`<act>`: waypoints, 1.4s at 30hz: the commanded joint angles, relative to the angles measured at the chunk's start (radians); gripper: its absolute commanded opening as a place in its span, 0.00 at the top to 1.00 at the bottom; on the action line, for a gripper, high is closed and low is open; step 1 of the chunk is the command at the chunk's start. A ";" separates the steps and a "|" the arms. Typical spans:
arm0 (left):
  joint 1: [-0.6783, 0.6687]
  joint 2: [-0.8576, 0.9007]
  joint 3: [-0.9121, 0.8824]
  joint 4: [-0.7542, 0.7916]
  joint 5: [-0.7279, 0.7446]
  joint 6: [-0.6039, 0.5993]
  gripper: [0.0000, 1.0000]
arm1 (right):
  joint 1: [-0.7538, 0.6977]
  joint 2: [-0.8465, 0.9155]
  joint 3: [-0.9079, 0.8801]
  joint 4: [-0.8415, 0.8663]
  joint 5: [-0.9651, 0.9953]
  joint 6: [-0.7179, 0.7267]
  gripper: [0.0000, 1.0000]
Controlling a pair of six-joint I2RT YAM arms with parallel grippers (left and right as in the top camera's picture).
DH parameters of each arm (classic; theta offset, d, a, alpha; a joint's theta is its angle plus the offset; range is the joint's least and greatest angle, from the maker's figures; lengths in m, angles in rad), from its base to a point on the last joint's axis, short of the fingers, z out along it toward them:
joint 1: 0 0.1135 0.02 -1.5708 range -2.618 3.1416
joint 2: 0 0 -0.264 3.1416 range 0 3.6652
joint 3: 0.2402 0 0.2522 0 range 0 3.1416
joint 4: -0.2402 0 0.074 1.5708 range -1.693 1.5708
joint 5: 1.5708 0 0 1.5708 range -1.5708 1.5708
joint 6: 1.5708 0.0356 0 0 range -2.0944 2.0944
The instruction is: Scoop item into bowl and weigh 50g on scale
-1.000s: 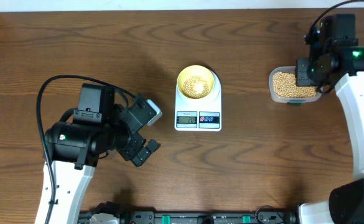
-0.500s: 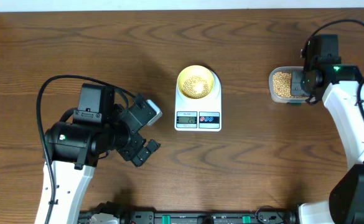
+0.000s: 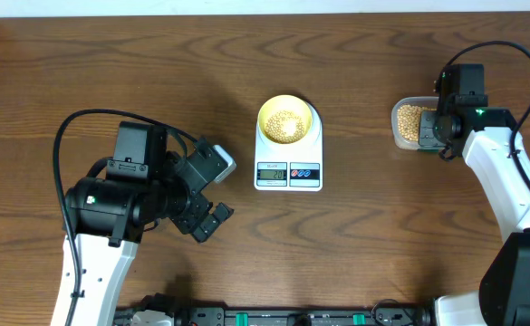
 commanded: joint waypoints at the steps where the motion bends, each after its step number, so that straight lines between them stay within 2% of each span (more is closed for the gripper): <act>1: 0.004 -0.005 0.013 -0.004 0.016 0.010 0.00 | -0.004 0.000 -0.008 0.002 -0.089 0.013 0.99; 17: 0.004 -0.005 0.013 -0.004 0.016 0.010 0.01 | -0.004 0.000 -0.009 -0.010 -0.248 0.014 0.99; 22: 0.004 -0.005 0.013 -0.004 0.016 0.010 0.00 | -0.013 0.000 -0.009 -0.010 -0.250 0.078 0.99; 34: 0.004 -0.005 0.013 -0.004 0.016 0.010 0.00 | -0.148 0.010 -0.018 -0.016 -0.434 0.122 0.99; 42: 0.004 -0.005 0.013 -0.004 0.016 0.010 0.00 | -0.205 0.080 -0.020 -0.026 -0.558 0.121 0.99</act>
